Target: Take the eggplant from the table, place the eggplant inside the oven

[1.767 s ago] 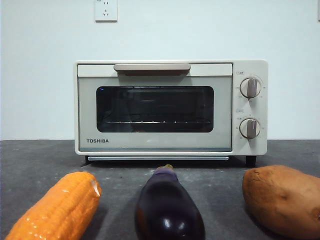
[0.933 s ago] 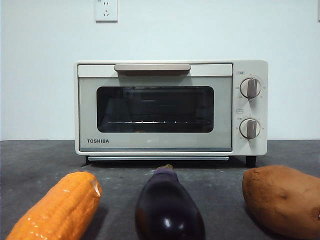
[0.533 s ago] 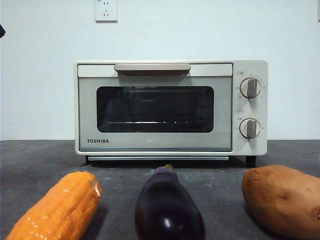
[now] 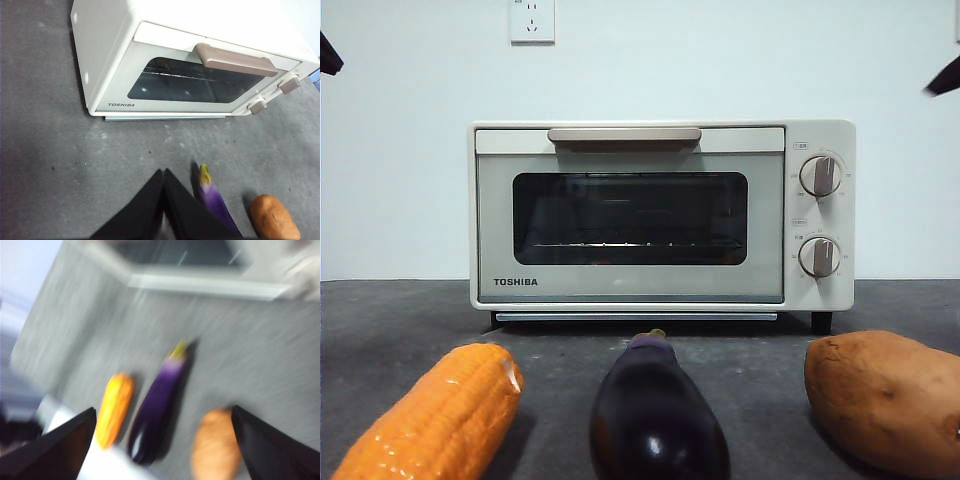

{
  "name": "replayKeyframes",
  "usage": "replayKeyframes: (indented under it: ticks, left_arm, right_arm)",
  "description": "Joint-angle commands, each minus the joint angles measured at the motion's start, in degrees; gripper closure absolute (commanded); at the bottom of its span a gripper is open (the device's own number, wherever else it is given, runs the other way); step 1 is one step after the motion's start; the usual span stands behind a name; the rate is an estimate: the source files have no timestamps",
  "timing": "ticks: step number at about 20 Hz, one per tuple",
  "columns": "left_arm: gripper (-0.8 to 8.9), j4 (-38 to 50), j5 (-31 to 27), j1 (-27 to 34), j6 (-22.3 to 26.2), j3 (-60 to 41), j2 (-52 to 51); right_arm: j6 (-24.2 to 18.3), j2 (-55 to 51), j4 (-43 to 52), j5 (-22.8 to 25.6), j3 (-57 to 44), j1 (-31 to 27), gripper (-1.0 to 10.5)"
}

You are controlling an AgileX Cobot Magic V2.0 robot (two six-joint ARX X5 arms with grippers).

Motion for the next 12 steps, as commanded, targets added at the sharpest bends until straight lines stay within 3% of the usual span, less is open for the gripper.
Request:
replayKeyframes:
  ticks: [1,7,12]
  left_arm:
    - [8.08,0.42,0.33,-0.15,0.61,1.25,0.35]
    - [8.08,0.31,0.33,-0.15,0.61,1.25,0.37]
    - [8.08,-0.52,0.33,-0.15,1.49,1.25,0.37]
  right_arm:
    - [3.91,4.02,0.48,4.09,0.81,7.34,5.1]
    - [10.08,16.72,2.86,18.49,2.99,24.2,5.1]
    - [14.36,28.48,6.12,27.39,6.8,33.79,5.1]
